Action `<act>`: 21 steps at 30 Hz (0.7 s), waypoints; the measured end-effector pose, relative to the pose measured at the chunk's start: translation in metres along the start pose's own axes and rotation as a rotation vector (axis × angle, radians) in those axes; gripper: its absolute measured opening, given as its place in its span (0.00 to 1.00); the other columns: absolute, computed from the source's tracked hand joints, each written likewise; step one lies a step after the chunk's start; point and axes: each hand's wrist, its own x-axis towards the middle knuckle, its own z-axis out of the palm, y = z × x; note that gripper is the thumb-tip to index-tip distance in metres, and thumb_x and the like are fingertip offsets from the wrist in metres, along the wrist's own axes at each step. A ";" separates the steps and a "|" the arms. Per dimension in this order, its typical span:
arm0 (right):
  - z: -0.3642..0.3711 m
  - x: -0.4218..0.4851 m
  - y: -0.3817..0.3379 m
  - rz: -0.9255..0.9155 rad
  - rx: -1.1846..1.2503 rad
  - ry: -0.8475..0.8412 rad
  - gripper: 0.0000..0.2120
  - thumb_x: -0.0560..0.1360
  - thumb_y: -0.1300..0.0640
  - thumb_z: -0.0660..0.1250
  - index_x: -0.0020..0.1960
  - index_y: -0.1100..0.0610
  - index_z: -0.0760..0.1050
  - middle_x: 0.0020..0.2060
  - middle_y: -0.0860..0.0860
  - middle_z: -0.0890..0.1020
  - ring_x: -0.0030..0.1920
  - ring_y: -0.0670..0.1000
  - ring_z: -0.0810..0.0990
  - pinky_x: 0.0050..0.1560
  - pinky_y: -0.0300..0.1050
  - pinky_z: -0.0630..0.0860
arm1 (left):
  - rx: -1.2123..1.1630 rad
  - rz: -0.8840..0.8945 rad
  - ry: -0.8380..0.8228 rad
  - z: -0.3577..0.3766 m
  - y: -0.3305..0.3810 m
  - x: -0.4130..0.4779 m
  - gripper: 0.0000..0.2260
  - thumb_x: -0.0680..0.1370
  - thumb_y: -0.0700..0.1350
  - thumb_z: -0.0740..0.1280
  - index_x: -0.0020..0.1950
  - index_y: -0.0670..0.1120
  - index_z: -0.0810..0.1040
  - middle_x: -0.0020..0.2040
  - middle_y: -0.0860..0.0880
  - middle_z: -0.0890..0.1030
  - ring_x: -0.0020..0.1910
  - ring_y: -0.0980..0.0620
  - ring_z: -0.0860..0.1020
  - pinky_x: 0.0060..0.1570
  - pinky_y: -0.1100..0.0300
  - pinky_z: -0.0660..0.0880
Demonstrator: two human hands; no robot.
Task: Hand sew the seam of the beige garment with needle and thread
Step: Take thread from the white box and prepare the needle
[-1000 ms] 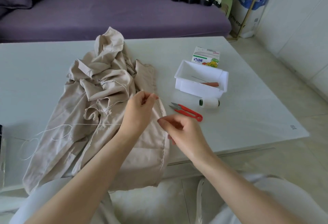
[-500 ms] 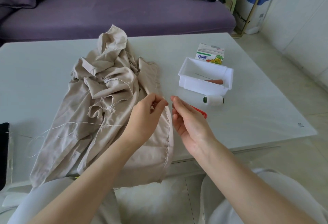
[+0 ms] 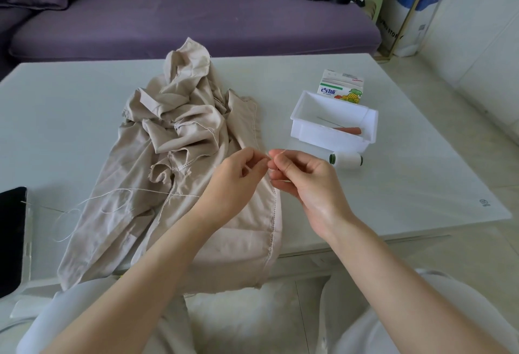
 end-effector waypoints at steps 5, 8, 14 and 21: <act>0.000 0.000 0.001 -0.046 -0.089 -0.030 0.07 0.74 0.66 0.67 0.50 0.57 0.75 0.32 0.52 0.83 0.30 0.44 0.81 0.34 0.36 0.78 | -0.327 -0.166 -0.032 -0.007 0.013 -0.005 0.10 0.80 0.42 0.60 0.45 0.46 0.80 0.38 0.53 0.81 0.40 0.56 0.79 0.46 0.59 0.73; 0.001 0.001 0.003 -0.054 -0.106 -0.043 0.07 0.74 0.65 0.68 0.50 0.58 0.73 0.31 0.51 0.83 0.30 0.45 0.81 0.34 0.36 0.78 | -0.393 -0.158 -0.041 -0.010 0.018 -0.008 0.08 0.74 0.48 0.65 0.42 0.45 0.81 0.39 0.48 0.82 0.41 0.53 0.80 0.47 0.58 0.74; 0.003 0.002 0.005 -0.082 -0.135 -0.069 0.05 0.74 0.64 0.68 0.48 0.58 0.75 0.30 0.50 0.83 0.31 0.45 0.82 0.34 0.36 0.77 | -0.358 -0.117 0.021 -0.011 0.012 -0.007 0.10 0.78 0.41 0.65 0.38 0.47 0.80 0.35 0.48 0.82 0.37 0.52 0.80 0.52 0.50 0.75; 0.004 0.001 0.004 -0.084 -0.169 -0.097 0.05 0.75 0.65 0.67 0.47 0.57 0.79 0.34 0.51 0.84 0.34 0.46 0.83 0.35 0.35 0.77 | -0.184 0.002 0.079 -0.012 0.008 -0.007 0.07 0.79 0.43 0.63 0.43 0.47 0.78 0.37 0.54 0.81 0.38 0.59 0.79 0.47 0.64 0.76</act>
